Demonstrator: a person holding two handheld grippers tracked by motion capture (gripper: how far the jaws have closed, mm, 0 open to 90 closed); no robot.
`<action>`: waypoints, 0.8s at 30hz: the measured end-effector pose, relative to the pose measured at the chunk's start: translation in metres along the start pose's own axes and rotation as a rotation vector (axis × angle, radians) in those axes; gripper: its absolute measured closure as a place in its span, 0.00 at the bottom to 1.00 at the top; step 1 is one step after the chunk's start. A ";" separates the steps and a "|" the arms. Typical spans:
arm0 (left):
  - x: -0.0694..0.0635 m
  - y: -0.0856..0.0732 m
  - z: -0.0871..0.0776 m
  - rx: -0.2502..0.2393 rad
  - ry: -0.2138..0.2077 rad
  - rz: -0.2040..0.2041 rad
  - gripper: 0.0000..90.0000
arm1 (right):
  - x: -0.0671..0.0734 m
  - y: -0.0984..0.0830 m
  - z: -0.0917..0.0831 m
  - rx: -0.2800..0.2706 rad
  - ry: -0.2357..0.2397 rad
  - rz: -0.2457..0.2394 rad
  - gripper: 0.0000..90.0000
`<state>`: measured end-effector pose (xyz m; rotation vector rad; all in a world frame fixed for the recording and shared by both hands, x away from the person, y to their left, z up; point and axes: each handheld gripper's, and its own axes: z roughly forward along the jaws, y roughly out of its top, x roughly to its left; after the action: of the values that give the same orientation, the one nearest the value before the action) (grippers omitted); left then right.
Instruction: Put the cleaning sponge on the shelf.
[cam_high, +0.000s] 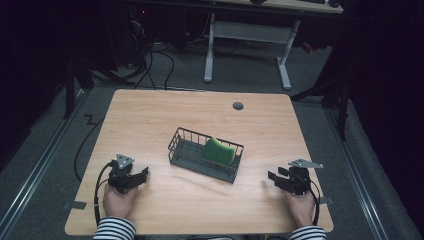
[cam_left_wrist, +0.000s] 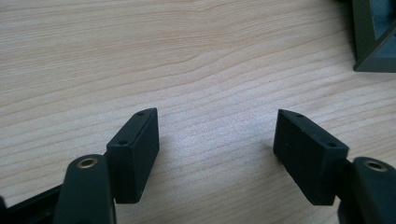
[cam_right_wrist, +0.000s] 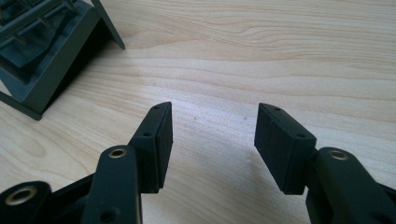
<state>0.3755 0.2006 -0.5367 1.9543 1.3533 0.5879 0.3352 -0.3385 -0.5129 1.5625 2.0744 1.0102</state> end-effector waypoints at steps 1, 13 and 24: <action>0.000 0.000 0.000 0.000 0.000 0.001 0.35 | 0.001 0.000 0.001 0.000 -0.008 -0.007 0.52; 0.000 0.000 0.000 0.000 0.000 0.001 0.35 | 0.006 -0.003 0.016 0.019 -0.064 -0.065 0.45; 0.000 0.000 0.000 0.000 0.000 0.000 0.35 | 0.009 -0.005 0.022 -0.005 -0.104 -0.109 0.41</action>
<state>0.3752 0.2005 -0.5367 1.9546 1.3528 0.5881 0.3429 -0.3234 -0.5303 1.4502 2.0596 0.8757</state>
